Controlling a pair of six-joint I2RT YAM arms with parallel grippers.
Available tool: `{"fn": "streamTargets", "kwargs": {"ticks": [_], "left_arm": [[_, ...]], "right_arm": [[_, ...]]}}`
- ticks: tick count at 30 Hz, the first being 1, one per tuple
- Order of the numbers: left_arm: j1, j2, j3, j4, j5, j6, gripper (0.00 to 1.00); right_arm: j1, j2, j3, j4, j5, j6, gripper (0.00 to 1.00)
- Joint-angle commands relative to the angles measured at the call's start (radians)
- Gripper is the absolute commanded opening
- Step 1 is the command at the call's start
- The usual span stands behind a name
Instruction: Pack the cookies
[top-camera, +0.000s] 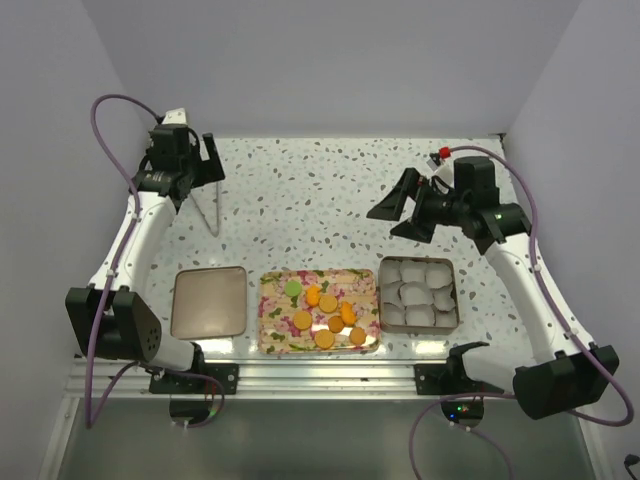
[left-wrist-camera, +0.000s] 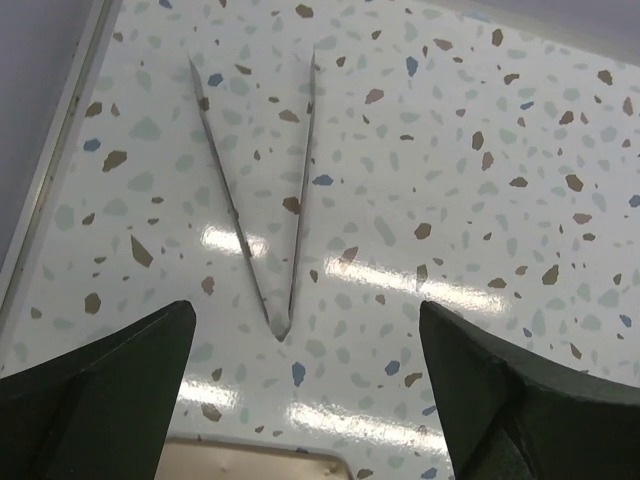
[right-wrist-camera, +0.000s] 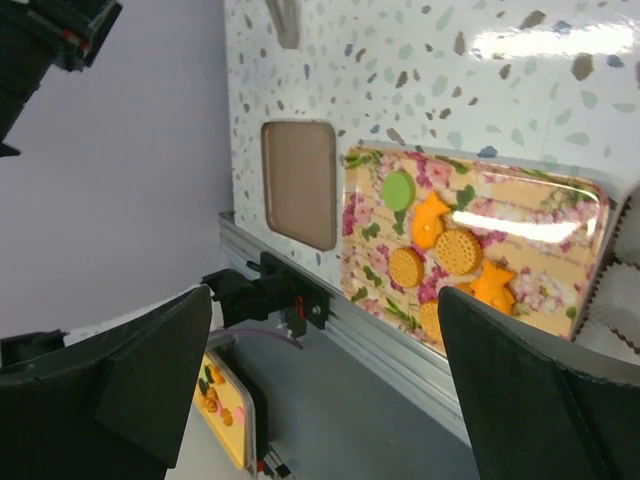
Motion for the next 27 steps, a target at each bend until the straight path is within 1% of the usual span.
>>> {"fn": "streamTargets", "kwargs": {"ticks": [1,2,3,6,7,8,11,12,14,18,22,25,27], "left_arm": [[0.005,-0.056,0.047,-0.129,-0.109,-0.111,1.0],[0.005,-0.067,0.048,-0.152,-0.182,-0.133,1.0],[0.005,-0.081,0.037,-0.163,-0.213,-0.145,1.0],[0.006,-0.137,-0.07,-0.115,-0.238,-0.102,1.0],[0.008,-0.133,-0.094,-0.13,-0.229,-0.107,1.0],[0.009,-0.124,-0.104,-0.146,-0.174,-0.108,1.0],[0.011,-0.107,-0.173,-0.122,-0.039,-0.095,1.0],[0.013,-0.104,-0.209,-0.086,-0.029,-0.102,1.0],[0.011,-0.066,-0.226,-0.056,-0.011,-0.104,1.0],[0.013,0.094,-0.162,-0.083,-0.024,-0.101,1.0],[0.011,0.227,-0.124,-0.054,-0.04,-0.093,1.0],[0.013,0.312,-0.075,-0.049,-0.066,-0.084,1.0],[0.025,0.378,-0.043,-0.04,-0.052,-0.079,1.0]], "right_arm": [[0.006,-0.026,0.075,-0.184,0.079,-0.083,0.99],[0.006,-0.042,0.106,-0.203,0.136,-0.099,0.99],[0.006,-0.073,0.118,-0.216,0.167,-0.129,0.99],[0.026,-0.093,0.144,-0.278,0.243,-0.147,0.99],[0.025,-0.087,0.132,-0.292,0.236,-0.131,0.99],[0.025,-0.078,0.093,-0.293,0.213,-0.128,0.99],[0.023,-0.026,0.006,-0.261,0.057,-0.153,0.98],[0.023,-0.015,-0.009,-0.252,0.02,-0.165,0.98],[0.023,-0.001,-0.032,-0.241,0.016,-0.168,0.98],[0.023,0.026,0.012,-0.232,0.027,-0.171,0.96],[0.023,0.075,0.094,-0.281,0.095,-0.197,0.96],[0.023,0.106,0.085,-0.267,0.073,-0.194,0.94],[0.023,0.111,0.078,-0.243,0.078,-0.182,0.94]]}}
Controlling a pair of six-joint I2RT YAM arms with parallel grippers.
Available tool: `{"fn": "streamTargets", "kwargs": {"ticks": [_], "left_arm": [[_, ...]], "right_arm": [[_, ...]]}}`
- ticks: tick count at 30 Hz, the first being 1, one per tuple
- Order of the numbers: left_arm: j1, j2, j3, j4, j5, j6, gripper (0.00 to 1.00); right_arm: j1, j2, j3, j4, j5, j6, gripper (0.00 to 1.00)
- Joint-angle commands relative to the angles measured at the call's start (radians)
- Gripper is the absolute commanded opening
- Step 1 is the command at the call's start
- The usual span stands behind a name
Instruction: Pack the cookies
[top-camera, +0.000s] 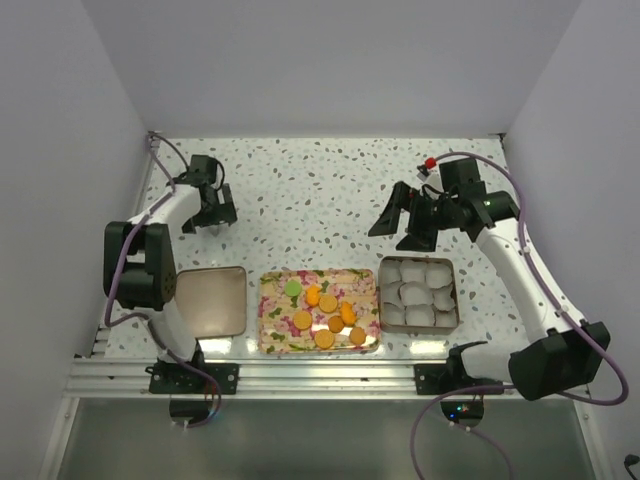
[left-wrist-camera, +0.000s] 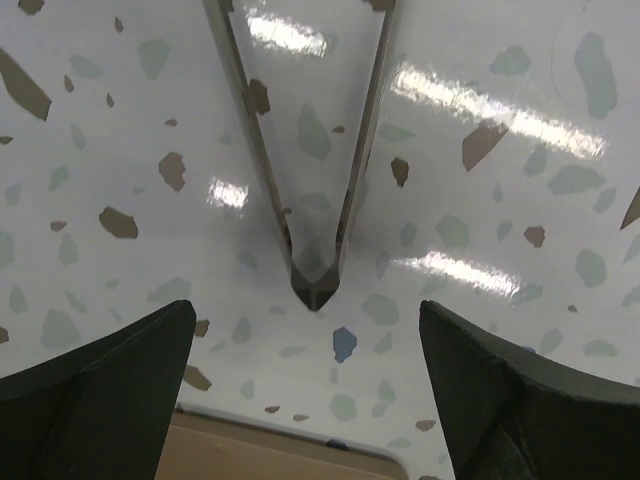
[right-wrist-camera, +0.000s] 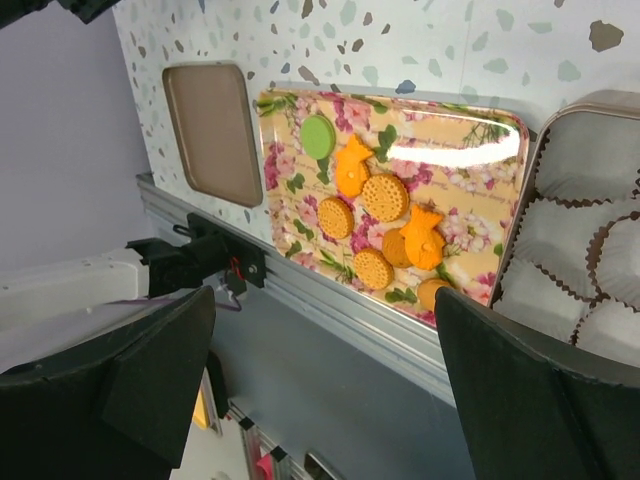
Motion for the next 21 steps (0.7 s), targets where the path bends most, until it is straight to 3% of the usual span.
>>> {"fn": "streamTargets", "kwargs": {"ticks": [1,5,16,20,21], "left_arm": [[0.027,0.078,0.098,0.058,0.011,0.012,1.0],[0.076,0.149,0.124,0.104,0.086,0.015,1.0],[0.106,0.357,0.293,0.112,0.128,0.049,0.98],[0.11,0.408,0.317,0.101,0.128,0.054,0.85],[0.109,0.416,0.314,0.099,0.128,0.058,0.74]], "right_arm": [[0.001,0.021,0.021,0.008,0.005,-0.011,0.94],[0.001,0.056,0.056,0.005,0.026,-0.032,0.94],[0.003,0.194,0.105,0.04,0.003,-0.037,0.93],[0.001,0.228,0.124,0.039,0.0,-0.043,0.92],[0.001,0.231,0.127,0.039,-0.001,-0.043,0.92]]}}
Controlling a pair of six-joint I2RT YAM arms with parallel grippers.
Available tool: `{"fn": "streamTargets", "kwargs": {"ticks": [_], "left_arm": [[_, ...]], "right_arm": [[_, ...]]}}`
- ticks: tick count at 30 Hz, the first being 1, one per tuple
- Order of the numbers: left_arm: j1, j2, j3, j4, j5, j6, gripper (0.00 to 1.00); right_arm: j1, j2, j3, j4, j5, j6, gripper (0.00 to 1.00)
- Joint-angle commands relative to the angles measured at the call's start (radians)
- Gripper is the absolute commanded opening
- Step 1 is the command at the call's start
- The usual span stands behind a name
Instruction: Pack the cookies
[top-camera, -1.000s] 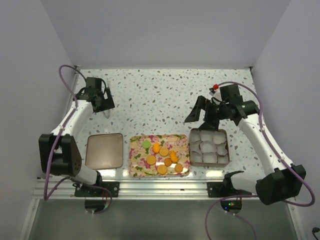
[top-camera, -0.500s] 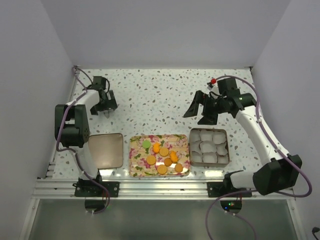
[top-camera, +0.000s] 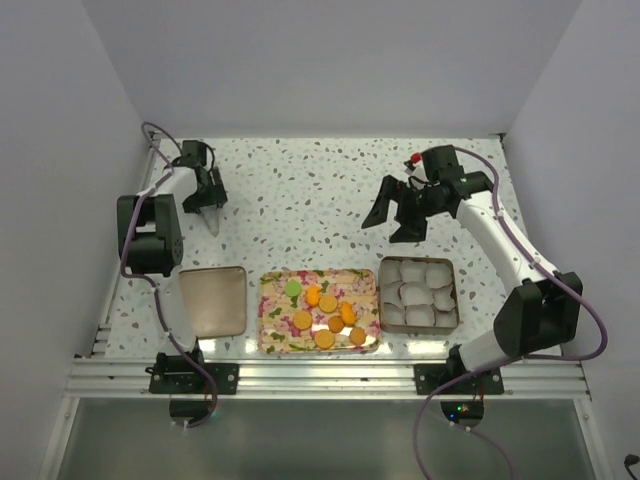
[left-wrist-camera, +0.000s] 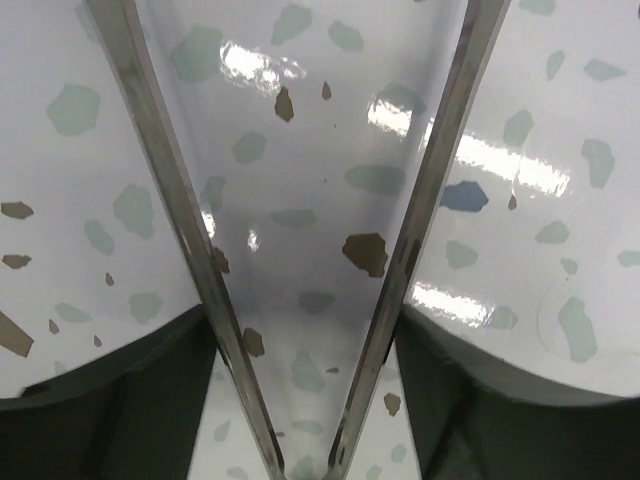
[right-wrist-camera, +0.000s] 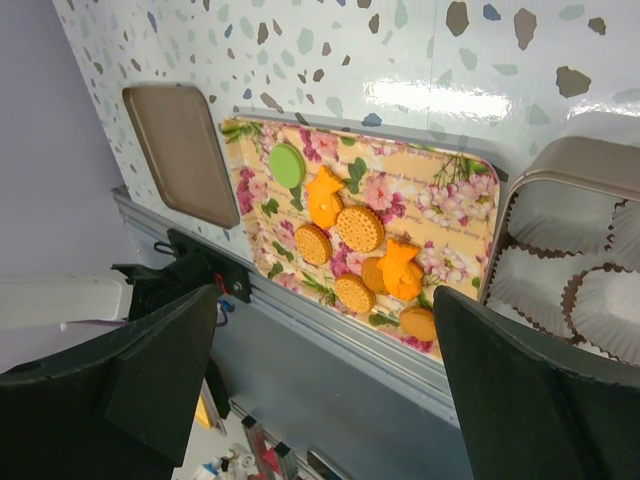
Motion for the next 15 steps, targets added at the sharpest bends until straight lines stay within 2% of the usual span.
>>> {"fn": "streamTargets", "kwargs": {"ticks": [1,3,5,7,11,15], "left_arm": [[0.011,0.07,0.0,0.017,0.047,0.02,0.68],[0.012,0.051,-0.003,0.007,0.058,0.023,0.49],[0.011,0.025,0.009,-0.011,0.061,0.032,0.47],[0.011,-0.02,0.029,-0.034,0.06,0.044,0.47],[0.003,-0.071,0.162,-0.165,0.049,0.077,0.5],[-0.035,-0.123,0.267,-0.275,0.052,0.103,0.57]], "right_arm": [[0.001,0.005,0.05,0.015,-0.018,-0.021,0.92],[0.0,0.004,0.052,0.015,-0.017,-0.024,0.92],[0.001,0.001,0.049,0.017,-0.015,-0.023,0.92],[0.0,-0.007,0.041,0.023,-0.017,-0.018,0.92],[0.003,-0.022,0.027,0.053,-0.032,0.009,0.91],[0.003,-0.027,0.05,0.093,-0.05,0.04,0.91]]}}
